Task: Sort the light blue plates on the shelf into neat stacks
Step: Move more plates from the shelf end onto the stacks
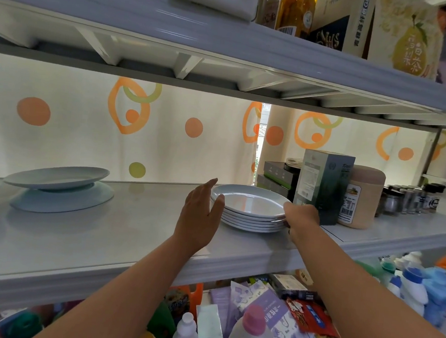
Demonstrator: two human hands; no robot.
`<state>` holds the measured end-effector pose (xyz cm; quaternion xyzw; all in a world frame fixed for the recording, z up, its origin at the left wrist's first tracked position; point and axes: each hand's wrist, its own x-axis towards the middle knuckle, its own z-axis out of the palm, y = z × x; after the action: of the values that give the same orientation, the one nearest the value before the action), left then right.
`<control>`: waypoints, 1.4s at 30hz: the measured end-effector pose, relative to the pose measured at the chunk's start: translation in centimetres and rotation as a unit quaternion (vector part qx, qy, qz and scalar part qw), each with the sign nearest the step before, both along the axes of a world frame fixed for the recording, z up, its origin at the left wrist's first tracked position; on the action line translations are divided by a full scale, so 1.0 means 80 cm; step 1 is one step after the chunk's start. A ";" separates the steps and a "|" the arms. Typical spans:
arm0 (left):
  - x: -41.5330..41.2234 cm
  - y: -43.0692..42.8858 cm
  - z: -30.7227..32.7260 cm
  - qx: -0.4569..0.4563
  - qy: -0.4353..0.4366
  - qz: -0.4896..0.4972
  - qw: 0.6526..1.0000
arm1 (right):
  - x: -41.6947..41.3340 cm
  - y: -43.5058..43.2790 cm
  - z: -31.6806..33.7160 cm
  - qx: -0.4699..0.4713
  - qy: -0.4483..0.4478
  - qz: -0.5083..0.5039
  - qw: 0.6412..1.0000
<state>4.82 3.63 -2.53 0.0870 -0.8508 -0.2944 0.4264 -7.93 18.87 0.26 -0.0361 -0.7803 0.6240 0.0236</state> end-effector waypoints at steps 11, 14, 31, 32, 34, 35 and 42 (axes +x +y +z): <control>-0.010 0.002 -0.001 0.029 0.006 -0.031 0.999 | -0.020 0.003 0.010 0.054 -0.031 0.051 0.997; -0.011 0.002 -0.002 0.058 0.015 -0.034 0.998 | -0.024 -0.004 0.001 0.083 -0.006 0.041 0.996; -0.005 0.001 -0.003 0.094 0.028 -0.045 0.994 | -0.028 -0.003 0.022 -0.085 -0.134 0.027 0.987; -0.005 0.001 -0.003 0.094 0.028 -0.047 0.994 | -0.028 -0.002 0.021 -0.086 -0.135 0.020 0.987; -0.003 0.003 -0.002 0.088 0.025 -0.048 0.995 | -0.026 0.000 0.022 -0.091 -0.129 0.006 0.988; -0.003 0.004 -0.001 0.085 0.024 -0.049 0.995 | -0.024 -0.001 0.022 -0.092 -0.122 0.001 0.988; 0.014 -0.007 0.008 0.082 0.034 -0.039 0.995 | -0.010 -0.003 0.015 -0.016 -0.058 0.005 0.998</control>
<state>5.90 3.04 -1.87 0.0784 -0.8115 -0.3819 0.4352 -8.74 18.59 1.43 -0.0686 -0.7704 0.6333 -0.0255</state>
